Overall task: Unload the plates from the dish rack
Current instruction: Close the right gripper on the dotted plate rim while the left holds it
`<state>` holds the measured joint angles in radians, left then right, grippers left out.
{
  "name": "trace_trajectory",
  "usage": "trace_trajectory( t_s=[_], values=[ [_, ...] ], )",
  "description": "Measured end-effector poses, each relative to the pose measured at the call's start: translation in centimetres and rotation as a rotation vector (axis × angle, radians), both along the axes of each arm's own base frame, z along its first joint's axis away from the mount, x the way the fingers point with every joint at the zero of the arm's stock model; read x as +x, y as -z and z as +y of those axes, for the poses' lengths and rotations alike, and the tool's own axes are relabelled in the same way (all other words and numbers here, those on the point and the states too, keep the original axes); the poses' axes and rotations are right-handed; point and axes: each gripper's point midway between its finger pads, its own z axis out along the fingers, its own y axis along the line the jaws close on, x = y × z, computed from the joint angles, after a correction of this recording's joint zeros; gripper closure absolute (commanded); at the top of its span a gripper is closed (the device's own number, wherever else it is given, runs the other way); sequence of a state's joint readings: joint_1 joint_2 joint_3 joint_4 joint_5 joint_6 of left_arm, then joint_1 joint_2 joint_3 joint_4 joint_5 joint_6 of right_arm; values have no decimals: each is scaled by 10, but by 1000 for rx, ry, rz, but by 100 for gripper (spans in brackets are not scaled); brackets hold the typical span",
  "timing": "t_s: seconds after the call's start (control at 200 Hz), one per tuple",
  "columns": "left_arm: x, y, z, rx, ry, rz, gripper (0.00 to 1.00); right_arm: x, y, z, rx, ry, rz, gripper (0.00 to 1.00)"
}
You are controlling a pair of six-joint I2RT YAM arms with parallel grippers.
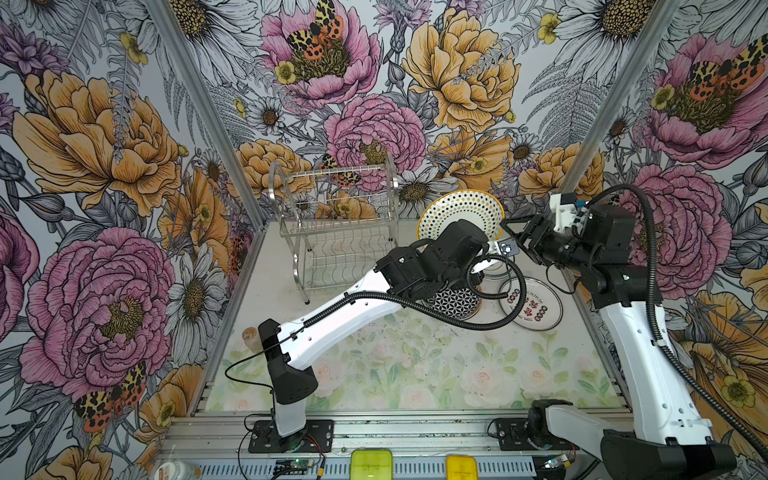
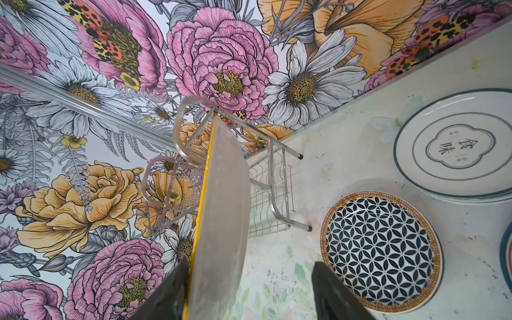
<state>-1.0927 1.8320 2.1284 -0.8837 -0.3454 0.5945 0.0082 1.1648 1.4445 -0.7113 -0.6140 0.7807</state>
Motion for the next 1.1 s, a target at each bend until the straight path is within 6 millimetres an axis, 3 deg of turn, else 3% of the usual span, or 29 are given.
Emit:
trace_trajectory(
  t_s=[0.315,0.515,1.096],
  values=[
    [12,9,-7,-10,-5,28,100,6,9,6,-16,-20,21,33],
    [21,28,-20,17,-3,46,100,19,27,8,-31,-20,70,39],
    [36,58,-28,69,-7,81,100,43,73,11,-89,-5,165,67]
  ],
)
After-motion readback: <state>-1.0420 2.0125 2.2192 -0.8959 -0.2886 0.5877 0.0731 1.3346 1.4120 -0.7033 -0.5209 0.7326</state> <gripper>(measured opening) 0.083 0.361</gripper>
